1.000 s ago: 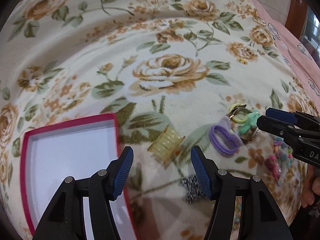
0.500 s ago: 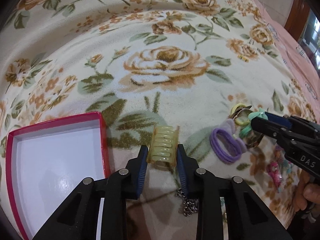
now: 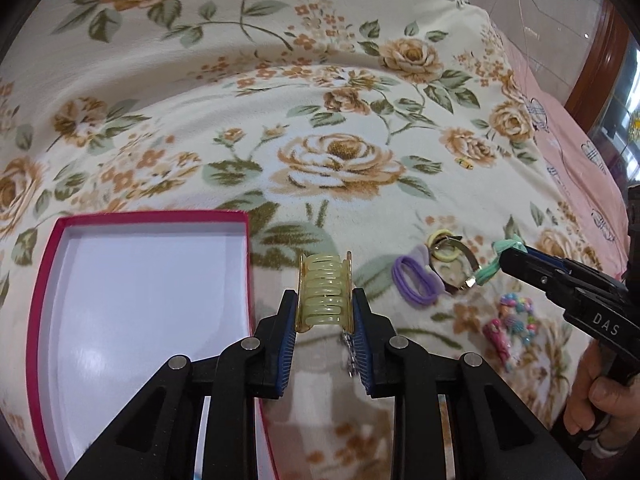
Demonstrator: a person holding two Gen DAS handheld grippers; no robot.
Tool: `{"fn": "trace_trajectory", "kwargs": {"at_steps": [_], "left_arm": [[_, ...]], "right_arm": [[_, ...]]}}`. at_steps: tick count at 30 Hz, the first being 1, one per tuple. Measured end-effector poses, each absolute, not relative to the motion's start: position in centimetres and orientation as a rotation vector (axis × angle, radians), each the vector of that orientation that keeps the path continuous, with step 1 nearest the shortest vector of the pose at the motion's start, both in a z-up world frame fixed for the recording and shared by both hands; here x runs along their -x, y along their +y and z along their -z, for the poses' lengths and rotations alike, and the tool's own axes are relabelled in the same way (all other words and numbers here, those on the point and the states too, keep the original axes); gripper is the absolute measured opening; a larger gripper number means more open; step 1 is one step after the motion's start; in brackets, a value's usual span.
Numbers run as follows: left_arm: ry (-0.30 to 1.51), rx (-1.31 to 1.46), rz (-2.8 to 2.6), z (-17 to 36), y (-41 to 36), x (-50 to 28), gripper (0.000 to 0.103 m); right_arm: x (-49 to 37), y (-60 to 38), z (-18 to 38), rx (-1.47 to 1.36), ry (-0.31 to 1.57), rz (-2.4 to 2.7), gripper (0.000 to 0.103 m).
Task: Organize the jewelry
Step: 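Carry the clip and green tie into the box and release both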
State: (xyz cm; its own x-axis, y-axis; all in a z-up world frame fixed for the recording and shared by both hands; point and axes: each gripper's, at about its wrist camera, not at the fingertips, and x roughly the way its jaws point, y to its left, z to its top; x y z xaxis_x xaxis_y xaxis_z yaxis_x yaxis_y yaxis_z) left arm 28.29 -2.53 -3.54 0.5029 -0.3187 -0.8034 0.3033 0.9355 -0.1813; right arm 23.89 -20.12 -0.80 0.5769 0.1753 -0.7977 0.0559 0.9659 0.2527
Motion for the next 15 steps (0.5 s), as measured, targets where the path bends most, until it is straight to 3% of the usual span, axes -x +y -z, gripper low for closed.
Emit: {"fn": "trace_trajectory", "kwargs": {"at_steps": [15], "left_arm": [[0.944,0.108,0.292,1.0,3.8,-23.2,0.025]], "right_arm": [[-23.5,-14.1,0.3,-0.237,0.968,-0.189,0.028]]}}
